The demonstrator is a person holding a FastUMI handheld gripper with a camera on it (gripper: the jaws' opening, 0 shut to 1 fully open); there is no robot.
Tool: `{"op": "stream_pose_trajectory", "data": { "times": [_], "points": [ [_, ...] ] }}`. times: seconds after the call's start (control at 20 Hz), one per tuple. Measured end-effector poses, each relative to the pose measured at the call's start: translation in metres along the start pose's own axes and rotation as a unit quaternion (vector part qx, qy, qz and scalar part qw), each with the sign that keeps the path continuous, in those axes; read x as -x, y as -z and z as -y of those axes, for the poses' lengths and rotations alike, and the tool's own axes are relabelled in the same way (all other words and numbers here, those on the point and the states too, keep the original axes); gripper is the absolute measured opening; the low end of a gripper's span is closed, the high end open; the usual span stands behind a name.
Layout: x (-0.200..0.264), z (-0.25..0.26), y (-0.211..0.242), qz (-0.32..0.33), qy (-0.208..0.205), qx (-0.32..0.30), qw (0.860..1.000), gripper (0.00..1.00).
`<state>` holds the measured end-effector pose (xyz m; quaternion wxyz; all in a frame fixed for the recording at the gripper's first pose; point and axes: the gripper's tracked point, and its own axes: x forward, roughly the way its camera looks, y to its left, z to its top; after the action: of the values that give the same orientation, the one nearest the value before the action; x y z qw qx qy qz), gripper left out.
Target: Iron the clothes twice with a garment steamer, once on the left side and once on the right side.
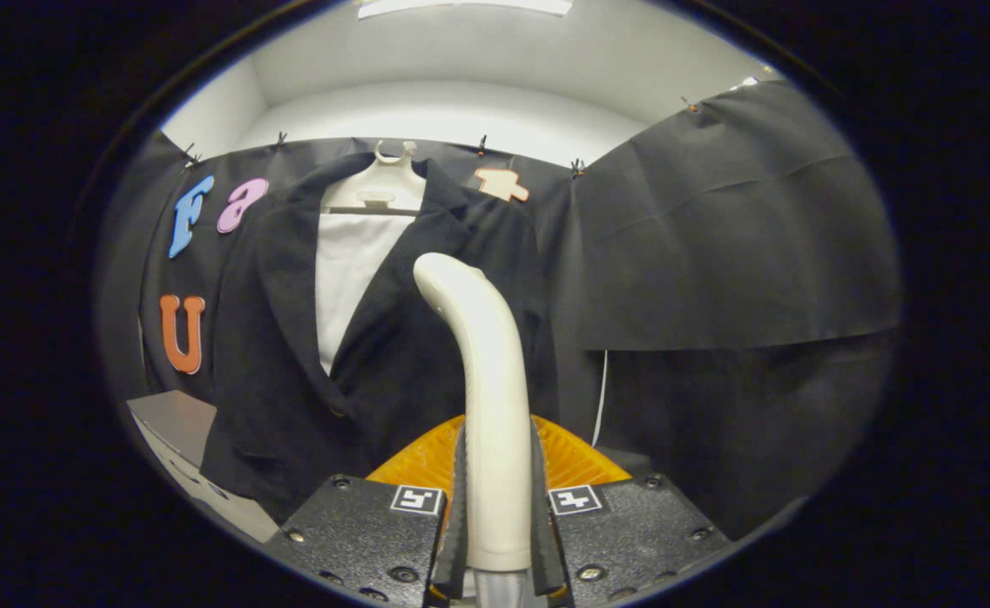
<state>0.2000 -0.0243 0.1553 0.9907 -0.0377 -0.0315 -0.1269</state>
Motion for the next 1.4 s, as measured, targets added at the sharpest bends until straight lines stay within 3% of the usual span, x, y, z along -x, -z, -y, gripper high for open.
{"op": "stream_pose_trajectory", "data": {
  "times": [0.45,1.4],
  "points": [
    [0.021,0.002,0.064,-0.052,0.007,0.022,0.998,0.33],
    [0.069,-0.022,0.185,-0.127,-0.031,0.063,0.989,0.33]
  ]
}}
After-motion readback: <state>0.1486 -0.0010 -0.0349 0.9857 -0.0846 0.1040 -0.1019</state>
